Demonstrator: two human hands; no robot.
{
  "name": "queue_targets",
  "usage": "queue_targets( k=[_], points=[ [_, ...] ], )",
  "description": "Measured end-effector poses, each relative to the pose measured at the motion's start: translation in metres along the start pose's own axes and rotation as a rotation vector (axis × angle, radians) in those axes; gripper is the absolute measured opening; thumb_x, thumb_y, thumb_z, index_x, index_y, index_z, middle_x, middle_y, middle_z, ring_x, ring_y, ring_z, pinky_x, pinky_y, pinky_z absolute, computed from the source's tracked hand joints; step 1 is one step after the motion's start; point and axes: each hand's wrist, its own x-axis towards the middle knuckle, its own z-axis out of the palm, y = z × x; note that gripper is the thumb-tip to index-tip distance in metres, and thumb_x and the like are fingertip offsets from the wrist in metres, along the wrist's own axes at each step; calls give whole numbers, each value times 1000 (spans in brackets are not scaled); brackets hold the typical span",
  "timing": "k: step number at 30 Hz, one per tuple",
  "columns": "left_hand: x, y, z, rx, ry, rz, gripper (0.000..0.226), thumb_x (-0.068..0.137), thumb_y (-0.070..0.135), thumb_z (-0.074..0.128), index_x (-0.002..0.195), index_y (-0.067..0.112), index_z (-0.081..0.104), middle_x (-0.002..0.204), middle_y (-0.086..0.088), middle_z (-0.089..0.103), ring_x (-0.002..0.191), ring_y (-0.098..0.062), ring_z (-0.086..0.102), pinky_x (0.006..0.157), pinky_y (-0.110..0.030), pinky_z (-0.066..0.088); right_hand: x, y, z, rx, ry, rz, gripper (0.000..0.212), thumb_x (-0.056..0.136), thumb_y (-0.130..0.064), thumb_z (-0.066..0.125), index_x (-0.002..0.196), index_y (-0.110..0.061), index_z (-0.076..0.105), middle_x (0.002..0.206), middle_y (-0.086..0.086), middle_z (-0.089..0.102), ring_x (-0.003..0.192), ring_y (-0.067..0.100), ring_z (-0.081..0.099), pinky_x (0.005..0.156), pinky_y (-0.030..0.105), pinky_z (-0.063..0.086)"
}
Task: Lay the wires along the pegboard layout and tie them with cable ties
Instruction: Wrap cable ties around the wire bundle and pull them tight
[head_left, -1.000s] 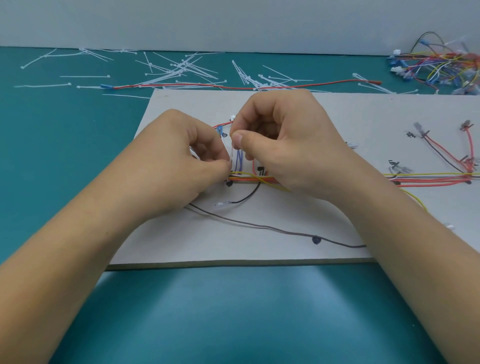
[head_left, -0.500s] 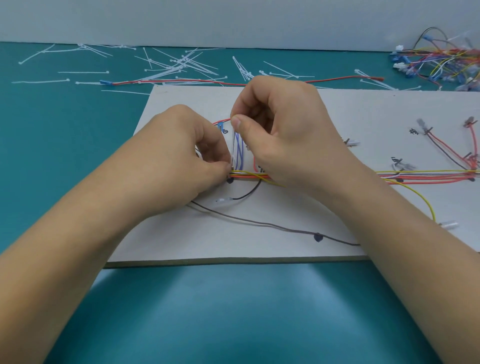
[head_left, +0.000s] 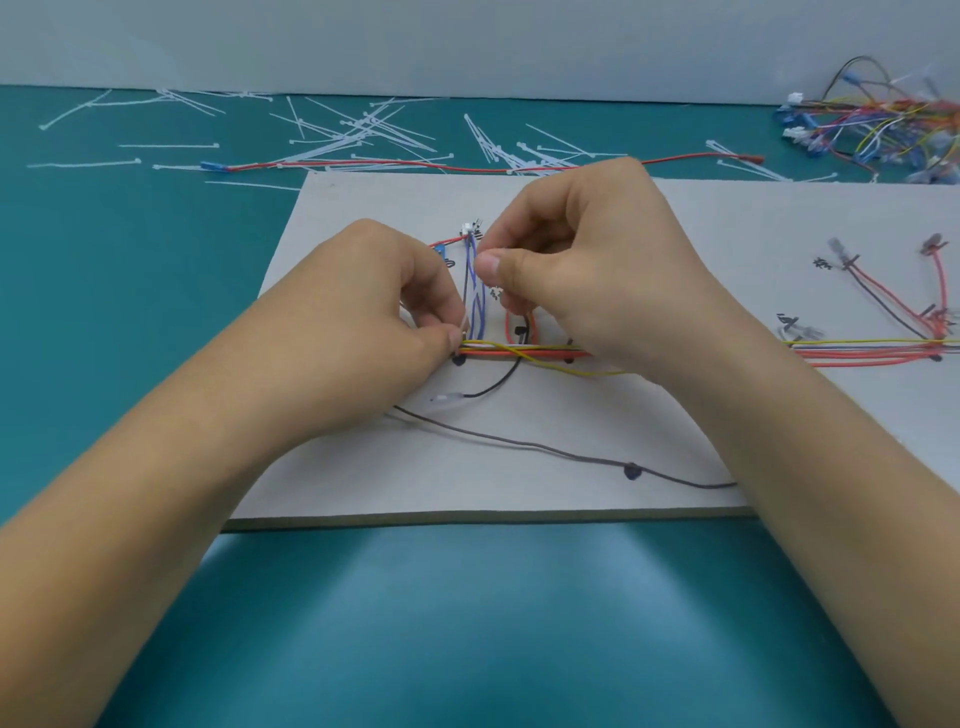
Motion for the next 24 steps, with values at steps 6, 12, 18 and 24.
queue_targets(
  k=[6,12,18,24],
  points=[
    [0,2,-2,64,18,19,18,91,18,73,74,24,72,44,28,54,41,7,50,38,-9,31,1,-6,4,-384,36,-55,16,90,-21,70,77,-26,61,68,-15,56,74,13,58,67,30,47],
    [0,5,-3,160,31,80,20,88,18,74,70,25,72,51,38,52,51,14,51,44,-4,33,0,-14,10,-518,122,-112,14,87,-18,67,82,-28,58,64,-20,47,82,13,46,64,31,27],
    [0,2,-1,187,48,93,19,89,21,74,71,28,71,53,41,52,52,14,51,43,-12,29,3,-10,8,-499,90,-102,11,89,-21,68,83,-26,60,68,-18,52,81,15,52,65,32,36],
    [-2,-2,-1,117,58,85,16,89,21,75,77,30,73,48,34,54,47,8,52,51,-23,31,4,-5,-14,-321,-16,-47,7,93,-25,65,93,-26,72,87,-15,68,72,-5,58,57,5,39]
  ],
)
